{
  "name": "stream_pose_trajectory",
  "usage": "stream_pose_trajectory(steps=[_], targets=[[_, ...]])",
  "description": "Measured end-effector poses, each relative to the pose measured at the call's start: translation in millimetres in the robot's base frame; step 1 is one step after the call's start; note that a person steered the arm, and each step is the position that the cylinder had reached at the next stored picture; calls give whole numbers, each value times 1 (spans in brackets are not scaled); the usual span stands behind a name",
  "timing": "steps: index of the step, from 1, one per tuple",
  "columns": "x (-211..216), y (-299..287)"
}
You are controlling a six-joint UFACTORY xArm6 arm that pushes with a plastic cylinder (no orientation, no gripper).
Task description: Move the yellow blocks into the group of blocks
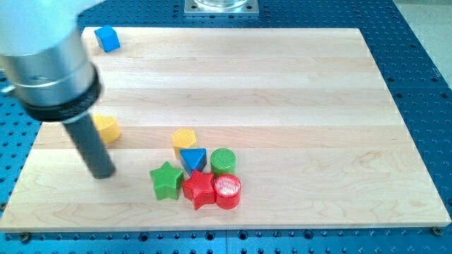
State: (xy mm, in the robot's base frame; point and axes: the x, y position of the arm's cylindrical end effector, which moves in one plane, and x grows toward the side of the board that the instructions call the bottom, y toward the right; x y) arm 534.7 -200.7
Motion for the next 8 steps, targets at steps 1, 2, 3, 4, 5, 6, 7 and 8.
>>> stream_pose_trajectory(steps=[1,2,3,4,5,6,7,8], targets=[[-43,-26],[-92,30],[-100,132],[-100,140],[-88,138],[-77,165],[-69,169],[-64,169]])
